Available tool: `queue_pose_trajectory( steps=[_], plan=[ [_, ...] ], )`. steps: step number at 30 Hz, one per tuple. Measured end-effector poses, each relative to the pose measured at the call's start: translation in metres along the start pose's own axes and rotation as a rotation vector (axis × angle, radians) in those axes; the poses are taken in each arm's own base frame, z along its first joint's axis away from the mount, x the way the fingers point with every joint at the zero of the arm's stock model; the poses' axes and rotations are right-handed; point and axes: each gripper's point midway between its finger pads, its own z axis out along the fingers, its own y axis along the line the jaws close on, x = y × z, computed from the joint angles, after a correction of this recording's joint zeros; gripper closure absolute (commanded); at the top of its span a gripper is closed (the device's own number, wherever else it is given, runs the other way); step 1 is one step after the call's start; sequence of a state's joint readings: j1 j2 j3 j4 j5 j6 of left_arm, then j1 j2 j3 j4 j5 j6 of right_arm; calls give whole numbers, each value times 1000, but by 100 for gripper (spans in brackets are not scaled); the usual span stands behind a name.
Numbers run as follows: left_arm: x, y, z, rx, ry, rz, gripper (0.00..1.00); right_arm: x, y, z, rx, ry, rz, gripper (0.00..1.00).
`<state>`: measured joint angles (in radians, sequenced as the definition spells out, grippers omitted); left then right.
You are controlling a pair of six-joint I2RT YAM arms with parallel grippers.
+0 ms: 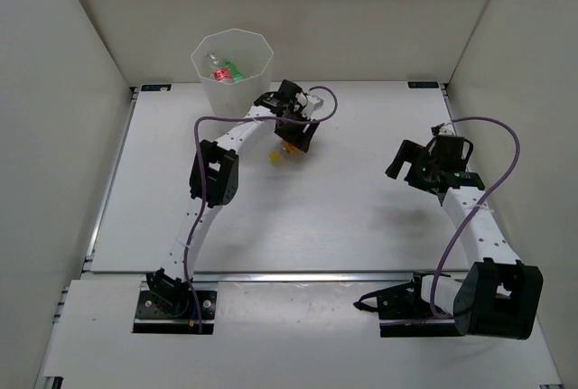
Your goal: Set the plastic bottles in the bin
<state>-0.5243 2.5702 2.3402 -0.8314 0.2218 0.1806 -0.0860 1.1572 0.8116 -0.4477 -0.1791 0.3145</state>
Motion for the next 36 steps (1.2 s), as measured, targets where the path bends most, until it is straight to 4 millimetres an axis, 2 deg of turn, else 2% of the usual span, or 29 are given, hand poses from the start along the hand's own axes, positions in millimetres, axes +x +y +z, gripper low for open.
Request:
queue_pose_trajectory(
  steps=[2,4,7,9,11,12,14,16,18,20,21,22,24,25,27,28,29,31,33,36],
  plan=[
    [-6,-9,-8,34,-15,-23,51,-1,1,-2,7,-10,-13,0],
    [-19,-19,-26,44,-54,-27,48,3,4,-3,18,6,-33,1],
    [-46,-41,-84,11,-160,-2,46,5,8,-3,31,35,-65,0],
    [-77,-59,-143,-10,-315,16,44,4,11,-2,34,45,-77,1],
    [-107,-76,-217,-23,-510,19,43,5,14,-1,31,53,-88,1],
    [-120,-77,-257,-43,-616,12,44,6,15,-1,29,57,-92,1],
    [-142,-61,-342,-129,-838,-30,44,8,19,0,19,61,-107,1],
    [-151,-26,-417,-257,-1038,-98,44,10,25,0,6,61,-128,0],
    [-151,11,-466,-382,-1178,-172,44,10,27,1,1,59,-146,1],
    [-149,52,-497,-502,-1299,-259,41,9,27,2,2,58,-152,0],
    [-147,68,-502,-548,-1347,-297,41,9,25,2,8,59,-150,1],
    [-146,81,-498,-580,-1368,-329,40,8,23,3,14,60,-149,1],
    [-148,109,-468,-625,-1360,-394,38,8,20,5,25,63,-143,1],
    [-150,122,-447,-634,-1334,-417,36,8,18,5,30,64,-141,1],
    [-153,144,-398,-642,-1267,-462,19,7,15,6,39,63,-133,1],
    [-150,153,-373,-643,-1227,-483,14,6,12,6,43,63,-130,1],
    [-144,161,-349,-643,-1182,-506,2,6,11,6,46,63,-128,1],
    [-133,169,-314,-640,-1110,-546,1,4,7,6,45,61,-123,1],
    [-127,171,-300,-630,-1074,-574,1,1,4,6,44,55,-120,1],
    [-128,164,-309,-608,-1078,-593,2,-1,0,6,51,50,-134,0]
  ],
)
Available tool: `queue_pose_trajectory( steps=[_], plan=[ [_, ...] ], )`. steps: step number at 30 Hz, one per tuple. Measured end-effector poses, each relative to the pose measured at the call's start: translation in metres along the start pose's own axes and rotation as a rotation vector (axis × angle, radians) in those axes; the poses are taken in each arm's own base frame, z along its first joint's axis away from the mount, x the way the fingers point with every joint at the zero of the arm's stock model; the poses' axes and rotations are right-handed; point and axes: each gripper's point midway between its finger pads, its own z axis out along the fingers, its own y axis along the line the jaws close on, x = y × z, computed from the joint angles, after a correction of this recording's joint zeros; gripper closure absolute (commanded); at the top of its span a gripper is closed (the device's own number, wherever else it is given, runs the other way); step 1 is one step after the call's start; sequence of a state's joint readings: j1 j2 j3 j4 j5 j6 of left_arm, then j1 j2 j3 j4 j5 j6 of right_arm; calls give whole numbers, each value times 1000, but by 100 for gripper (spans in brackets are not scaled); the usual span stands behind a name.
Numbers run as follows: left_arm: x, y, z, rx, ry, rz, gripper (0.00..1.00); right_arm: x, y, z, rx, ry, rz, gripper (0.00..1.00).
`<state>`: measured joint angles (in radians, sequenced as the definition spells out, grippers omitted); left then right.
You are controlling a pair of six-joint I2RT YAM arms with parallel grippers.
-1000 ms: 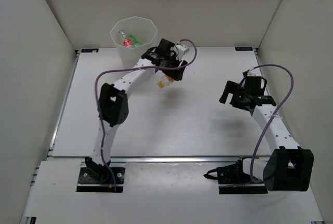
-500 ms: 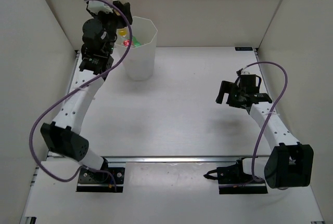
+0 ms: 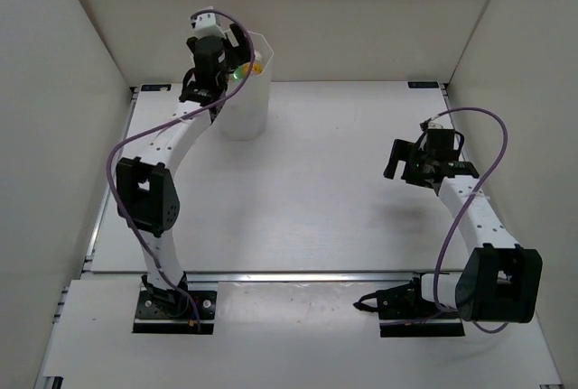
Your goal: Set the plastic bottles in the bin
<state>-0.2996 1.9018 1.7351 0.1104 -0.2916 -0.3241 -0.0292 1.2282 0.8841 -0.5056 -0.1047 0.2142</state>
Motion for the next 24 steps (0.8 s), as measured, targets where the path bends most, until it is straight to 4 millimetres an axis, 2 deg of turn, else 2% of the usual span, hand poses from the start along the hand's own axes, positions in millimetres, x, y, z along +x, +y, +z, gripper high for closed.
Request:
queue_pose_trajectory(
  steps=[3,6,8,10,11,12,14,16,17,19,21,22,24],
  plan=[
    [-22,-7,-21,20,13,-6,1,-4,3,-2,-6,-7,-27,1],
    [-54,-21,-61,52,11,5,2,-13,9,-4,-21,-29,-54,1],
    [-72,-32,-110,85,14,16,1,-14,15,-5,-35,-34,-72,1],
    [-73,-34,-159,125,33,6,1,-12,22,-5,-53,-28,-91,1],
    [-67,-29,-186,145,57,-17,1,-11,25,-5,-61,-27,-99,1],
    [-58,-18,-204,141,87,-28,1,-10,27,-4,-70,-28,-104,1],
    [-36,22,-234,85,136,-71,1,-6,32,-5,-95,-19,-111,1],
    [5,61,-257,-3,217,-92,1,-3,33,-7,-103,-12,-118,1],
    [30,73,-269,-32,277,-96,2,-2,35,-8,-103,-10,-125,0],
    [81,90,-293,-79,421,-90,1,1,33,-12,-78,-9,-139,1],
    [120,105,-315,-122,551,-77,1,5,33,-19,-59,-8,-157,1],
    [131,112,-325,-144,592,-72,1,7,32,-23,-52,-10,-160,1],
    [141,121,-343,-172,633,-74,1,14,30,-31,-49,-7,-161,1]
  ],
)
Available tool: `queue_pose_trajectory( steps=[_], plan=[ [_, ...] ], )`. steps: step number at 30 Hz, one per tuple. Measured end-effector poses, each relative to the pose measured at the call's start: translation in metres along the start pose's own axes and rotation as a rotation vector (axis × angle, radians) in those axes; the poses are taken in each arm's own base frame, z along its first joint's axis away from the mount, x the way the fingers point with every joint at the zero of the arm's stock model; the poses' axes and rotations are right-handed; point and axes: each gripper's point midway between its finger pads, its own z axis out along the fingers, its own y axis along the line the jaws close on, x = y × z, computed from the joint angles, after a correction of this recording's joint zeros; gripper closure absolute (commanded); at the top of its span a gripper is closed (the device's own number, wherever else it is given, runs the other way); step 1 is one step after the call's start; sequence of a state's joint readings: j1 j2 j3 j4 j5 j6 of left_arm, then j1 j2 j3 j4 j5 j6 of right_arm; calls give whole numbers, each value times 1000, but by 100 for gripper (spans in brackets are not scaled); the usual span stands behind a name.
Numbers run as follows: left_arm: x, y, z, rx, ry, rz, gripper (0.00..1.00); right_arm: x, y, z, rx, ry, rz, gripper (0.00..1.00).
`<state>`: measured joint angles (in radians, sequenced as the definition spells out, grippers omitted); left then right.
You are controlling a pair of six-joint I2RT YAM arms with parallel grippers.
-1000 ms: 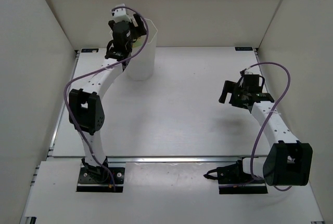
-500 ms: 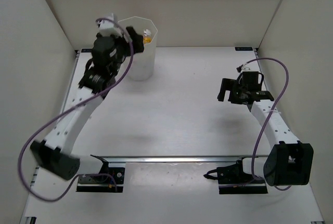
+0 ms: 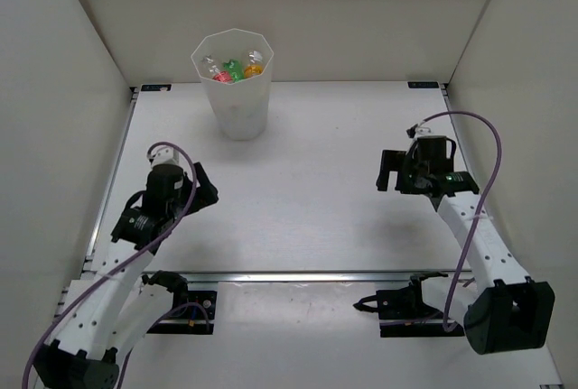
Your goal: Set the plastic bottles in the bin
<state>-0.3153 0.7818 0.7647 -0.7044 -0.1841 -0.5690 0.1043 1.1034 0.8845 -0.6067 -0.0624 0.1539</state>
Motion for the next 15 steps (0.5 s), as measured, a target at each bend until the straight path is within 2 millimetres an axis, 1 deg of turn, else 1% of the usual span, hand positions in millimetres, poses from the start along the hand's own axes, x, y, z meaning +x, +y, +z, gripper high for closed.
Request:
queue_pose_trajectory(
  steps=[2,4,6,8,11,15],
  plan=[
    [5,7,-13,-7,-4,-13,2,10,-5,-8,11,1,15,1],
    [4,10,-24,2,-31,-22,2,21,-9,-16,21,14,36,1],
    [4,12,-30,3,-40,-22,2,32,-11,-22,28,35,53,0],
    [6,15,-30,-9,-33,-17,2,37,-11,-25,31,48,64,1],
    [9,19,-28,-36,-22,-8,2,39,-10,-29,29,52,71,0],
    [3,26,-29,-77,-38,3,1,36,-10,-32,26,33,85,1]
  ],
)
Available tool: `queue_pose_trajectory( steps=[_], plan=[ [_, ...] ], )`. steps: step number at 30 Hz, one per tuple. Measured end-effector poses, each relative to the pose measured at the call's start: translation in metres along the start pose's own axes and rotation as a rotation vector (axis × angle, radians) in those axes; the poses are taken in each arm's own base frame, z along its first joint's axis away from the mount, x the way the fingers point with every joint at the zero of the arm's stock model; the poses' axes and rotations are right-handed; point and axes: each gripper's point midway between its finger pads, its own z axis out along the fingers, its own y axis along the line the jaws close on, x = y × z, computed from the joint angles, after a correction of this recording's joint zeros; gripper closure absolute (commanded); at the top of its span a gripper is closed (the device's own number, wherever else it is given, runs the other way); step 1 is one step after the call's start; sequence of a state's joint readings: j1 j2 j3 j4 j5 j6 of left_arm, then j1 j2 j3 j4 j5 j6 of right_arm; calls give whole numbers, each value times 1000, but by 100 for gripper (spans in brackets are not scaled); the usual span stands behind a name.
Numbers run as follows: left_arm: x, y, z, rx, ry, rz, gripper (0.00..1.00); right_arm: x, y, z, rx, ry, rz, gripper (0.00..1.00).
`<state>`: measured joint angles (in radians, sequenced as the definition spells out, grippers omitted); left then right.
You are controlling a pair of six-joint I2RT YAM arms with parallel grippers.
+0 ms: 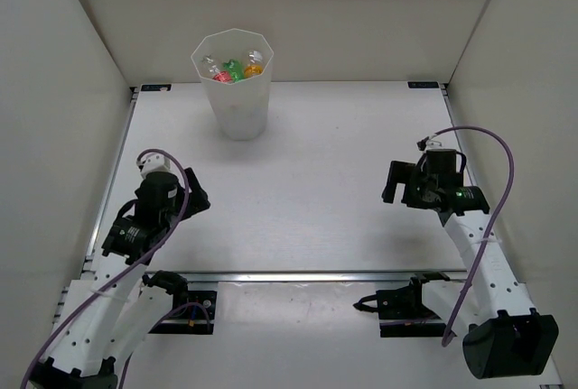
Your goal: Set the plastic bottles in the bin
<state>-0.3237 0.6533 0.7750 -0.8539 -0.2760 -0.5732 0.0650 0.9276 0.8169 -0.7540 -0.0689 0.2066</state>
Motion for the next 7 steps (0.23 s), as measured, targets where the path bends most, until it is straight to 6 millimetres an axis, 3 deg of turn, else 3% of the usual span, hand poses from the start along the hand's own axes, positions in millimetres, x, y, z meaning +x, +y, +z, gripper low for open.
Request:
queue_pose_trajectory(
  steps=[7],
  plan=[
    [-17,18,-7,-85,-84,16,1,-13,-2,-5,-12,-30,34,1]
  ],
)
